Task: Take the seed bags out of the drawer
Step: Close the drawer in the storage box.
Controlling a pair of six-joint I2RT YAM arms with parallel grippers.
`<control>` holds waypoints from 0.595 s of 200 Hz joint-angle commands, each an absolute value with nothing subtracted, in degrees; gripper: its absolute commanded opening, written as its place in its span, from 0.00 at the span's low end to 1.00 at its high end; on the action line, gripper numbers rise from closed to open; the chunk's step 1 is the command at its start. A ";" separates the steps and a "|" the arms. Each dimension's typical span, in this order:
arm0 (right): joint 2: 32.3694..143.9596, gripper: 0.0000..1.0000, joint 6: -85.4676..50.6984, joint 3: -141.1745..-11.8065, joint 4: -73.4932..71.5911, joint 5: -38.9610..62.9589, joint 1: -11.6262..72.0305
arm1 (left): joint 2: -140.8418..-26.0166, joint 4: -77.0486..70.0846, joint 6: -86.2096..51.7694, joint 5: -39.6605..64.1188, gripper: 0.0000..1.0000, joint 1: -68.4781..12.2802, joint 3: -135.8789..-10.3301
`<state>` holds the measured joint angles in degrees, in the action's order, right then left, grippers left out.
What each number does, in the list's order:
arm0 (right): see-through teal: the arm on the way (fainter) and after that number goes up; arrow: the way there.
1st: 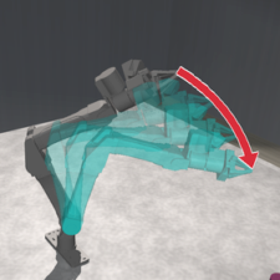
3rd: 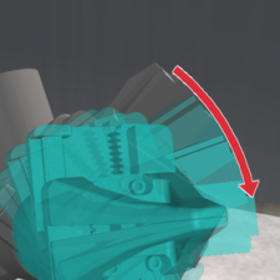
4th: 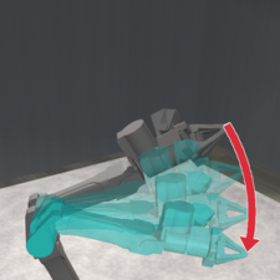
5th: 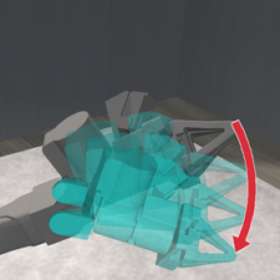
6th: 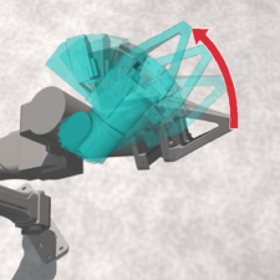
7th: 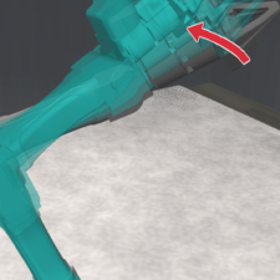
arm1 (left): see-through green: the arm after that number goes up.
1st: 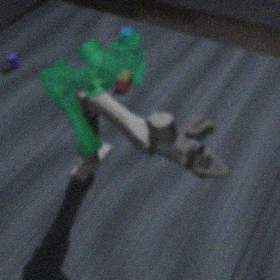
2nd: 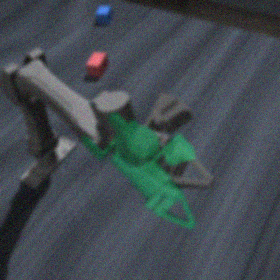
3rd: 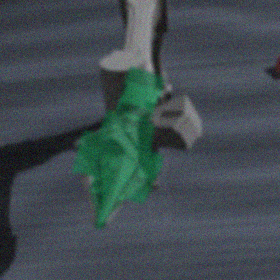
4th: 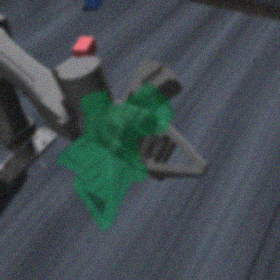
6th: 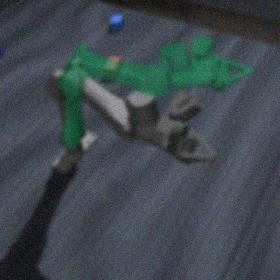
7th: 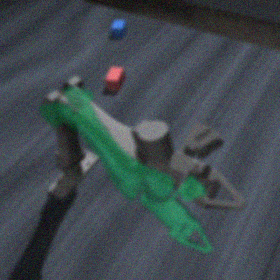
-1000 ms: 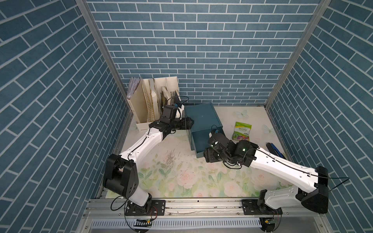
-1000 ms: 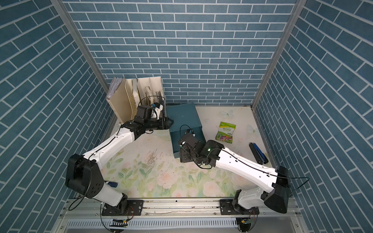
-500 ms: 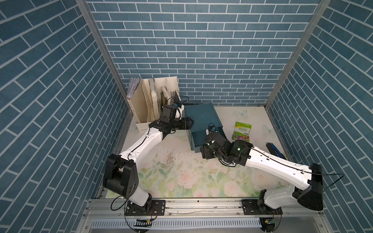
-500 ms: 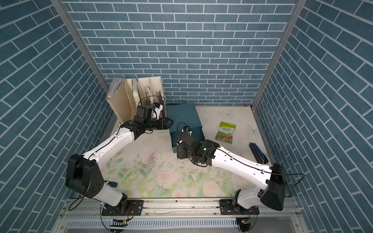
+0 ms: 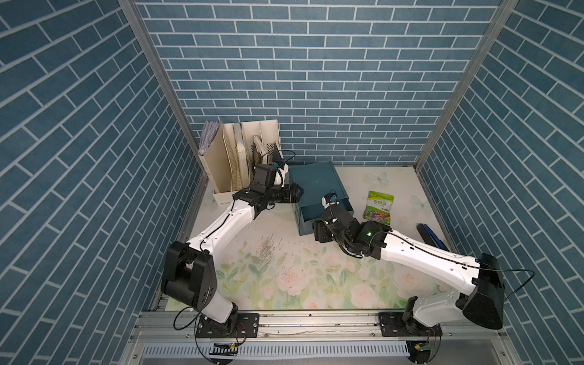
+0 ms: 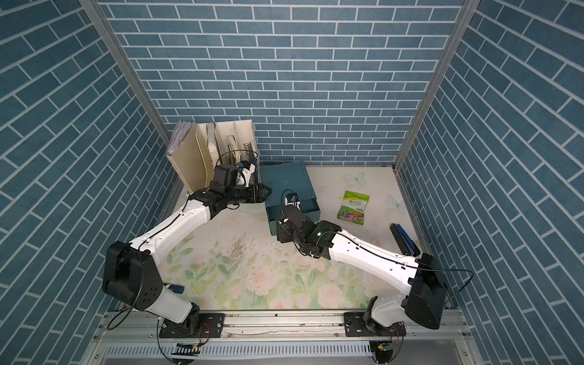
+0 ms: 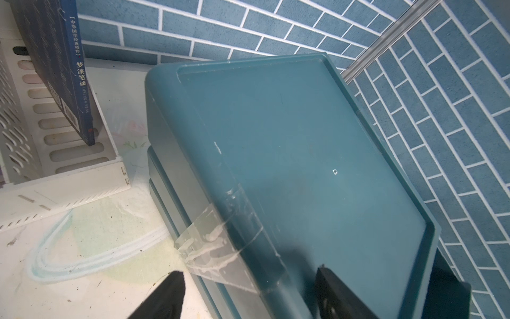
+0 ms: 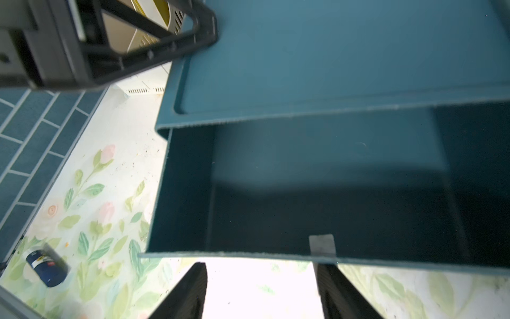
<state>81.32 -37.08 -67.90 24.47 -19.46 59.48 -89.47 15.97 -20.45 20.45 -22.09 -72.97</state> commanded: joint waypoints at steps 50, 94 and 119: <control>84.50 0.67 -31.45 -64.70 12.04 -20.26 56.40 | -91.95 25.83 -17.71 18.18 0.78 -21.55 -72.04; 85.66 0.66 -31.05 -62.63 7.59 -20.93 55.93 | -91.85 26.32 -17.14 18.17 0.78 -21.60 -72.25; 86.40 0.66 -31.03 -62.14 5.83 -21.10 55.44 | -92.02 26.41 -16.96 18.33 0.79 -21.47 -72.32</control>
<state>84.64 -32.49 -63.70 7.97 -20.21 56.16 -89.49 16.71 -19.46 20.45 -22.02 -73.38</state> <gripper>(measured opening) 0.658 0.787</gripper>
